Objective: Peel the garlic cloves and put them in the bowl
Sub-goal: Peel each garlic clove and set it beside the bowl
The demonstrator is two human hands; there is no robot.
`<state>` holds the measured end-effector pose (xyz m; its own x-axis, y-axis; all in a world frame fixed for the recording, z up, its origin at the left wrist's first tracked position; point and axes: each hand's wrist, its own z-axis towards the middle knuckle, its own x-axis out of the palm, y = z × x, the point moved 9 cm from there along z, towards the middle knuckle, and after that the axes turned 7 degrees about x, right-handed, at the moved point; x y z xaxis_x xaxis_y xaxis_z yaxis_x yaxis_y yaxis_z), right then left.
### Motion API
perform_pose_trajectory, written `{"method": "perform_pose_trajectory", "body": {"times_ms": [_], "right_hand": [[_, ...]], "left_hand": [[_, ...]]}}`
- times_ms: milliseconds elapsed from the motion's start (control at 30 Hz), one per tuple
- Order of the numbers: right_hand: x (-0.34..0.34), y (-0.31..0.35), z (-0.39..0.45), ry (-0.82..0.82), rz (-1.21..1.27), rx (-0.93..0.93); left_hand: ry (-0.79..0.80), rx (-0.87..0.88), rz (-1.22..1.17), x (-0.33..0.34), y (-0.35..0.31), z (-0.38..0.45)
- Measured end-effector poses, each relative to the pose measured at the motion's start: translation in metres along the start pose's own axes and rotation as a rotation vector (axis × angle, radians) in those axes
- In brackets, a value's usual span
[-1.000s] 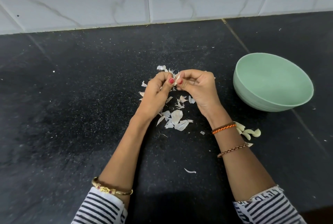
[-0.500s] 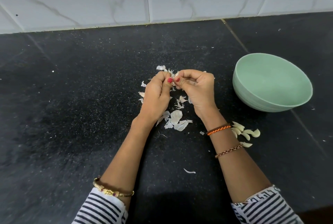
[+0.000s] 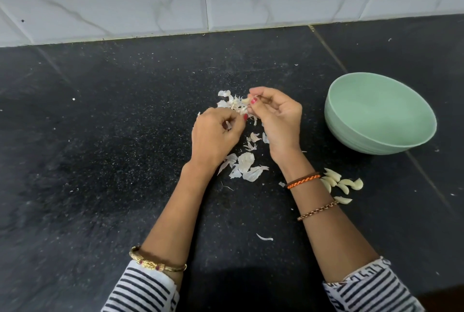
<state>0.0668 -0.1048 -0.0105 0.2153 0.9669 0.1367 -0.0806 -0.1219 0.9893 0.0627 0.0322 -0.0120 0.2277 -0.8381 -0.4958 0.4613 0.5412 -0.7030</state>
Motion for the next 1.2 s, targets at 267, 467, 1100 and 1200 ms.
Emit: {"method": "perform_pose_trajectory", "body": {"times_ms": [267, 467, 1100, 1200], "right_hand": [[0.001, 0.006, 0.0, -0.008, -0.199, -0.157], [0.003, 0.013, -0.003, -0.039, -0.318, -0.33], [-0.003, 0.006, 0.001, 0.027, 0.006, -0.059], [0.0, 0.008, 0.001, 0.028, -0.175, -0.137]], "left_hand": [[-0.079, -0.182, -0.327, -0.008, 0.004, 0.0], [-0.104, -0.235, -0.408, -0.008, 0.01, -0.001], [-0.185, -0.3, -0.508, -0.008, 0.012, -0.004], [-0.138, -0.221, -0.438, -0.009, 0.009, -0.001]]}}
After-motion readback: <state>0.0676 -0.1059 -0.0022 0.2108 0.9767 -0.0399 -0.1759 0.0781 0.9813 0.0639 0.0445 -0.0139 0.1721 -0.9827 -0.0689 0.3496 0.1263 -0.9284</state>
